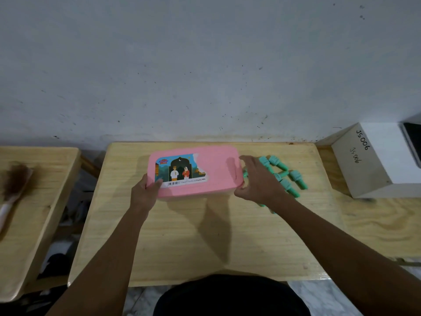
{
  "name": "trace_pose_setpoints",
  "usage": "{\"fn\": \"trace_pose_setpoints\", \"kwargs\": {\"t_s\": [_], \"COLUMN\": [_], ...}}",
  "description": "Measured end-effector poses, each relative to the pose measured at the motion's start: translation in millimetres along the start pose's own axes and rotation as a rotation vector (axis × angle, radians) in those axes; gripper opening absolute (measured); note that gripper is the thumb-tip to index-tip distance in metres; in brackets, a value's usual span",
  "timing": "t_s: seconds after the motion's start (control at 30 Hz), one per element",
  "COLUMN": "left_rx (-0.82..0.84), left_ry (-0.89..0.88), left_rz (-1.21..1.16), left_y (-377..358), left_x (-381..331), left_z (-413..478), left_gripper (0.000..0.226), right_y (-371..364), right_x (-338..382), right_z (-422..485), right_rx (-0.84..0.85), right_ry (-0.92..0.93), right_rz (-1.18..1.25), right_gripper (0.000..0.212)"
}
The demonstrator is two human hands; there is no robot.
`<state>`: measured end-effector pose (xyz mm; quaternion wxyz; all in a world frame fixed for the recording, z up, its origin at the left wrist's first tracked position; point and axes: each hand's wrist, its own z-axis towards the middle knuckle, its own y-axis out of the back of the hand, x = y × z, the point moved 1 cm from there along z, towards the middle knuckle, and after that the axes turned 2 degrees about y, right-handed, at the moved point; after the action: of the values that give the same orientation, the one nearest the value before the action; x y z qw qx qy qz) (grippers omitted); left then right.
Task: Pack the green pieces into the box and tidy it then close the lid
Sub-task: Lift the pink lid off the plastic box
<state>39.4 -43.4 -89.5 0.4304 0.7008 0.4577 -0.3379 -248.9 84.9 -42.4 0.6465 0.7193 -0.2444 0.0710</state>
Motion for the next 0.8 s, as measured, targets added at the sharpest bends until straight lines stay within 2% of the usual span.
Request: {"fn": "trace_pose_setpoints", "kwargs": {"t_s": [0.17,0.27,0.37,0.43,0.63,0.8], "left_rx": [-0.009,-0.013,-0.014,-0.012,-0.007,0.002], "left_ry": [-0.017,-0.023,-0.015,-0.008,-0.011,-0.008], "left_rz": [-0.01,-0.009,-0.016,-0.023,0.011,0.033], "left_y": [-6.7,-7.3,-8.4,-9.1,-5.7,-8.2], "left_x": [-1.8,-2.4,-2.6,-3.0,-4.1,-5.8], "left_z": [-4.1,-5.4,-5.3,-5.4,-5.3,-6.9], "left_gripper": [0.03,0.029,0.031,0.032,0.032,0.031], "right_y": [-10.8,-16.6,-16.6,-13.8,-21.3,-23.5], "right_x": [5.2,3.3,2.7,1.5,-3.3,-7.2], "right_z": [-3.4,-0.6,2.4,4.9,13.6,11.2], "right_rx": [0.056,0.108,0.172,0.153,0.036,0.09], "right_ry": [-0.197,-0.245,-0.33,-0.392,-0.515,-0.588], "right_rz": [0.413,0.457,0.454,0.411,0.469,0.532], "right_gripper": [0.092,0.058,0.041,0.03,0.049,0.045]}}
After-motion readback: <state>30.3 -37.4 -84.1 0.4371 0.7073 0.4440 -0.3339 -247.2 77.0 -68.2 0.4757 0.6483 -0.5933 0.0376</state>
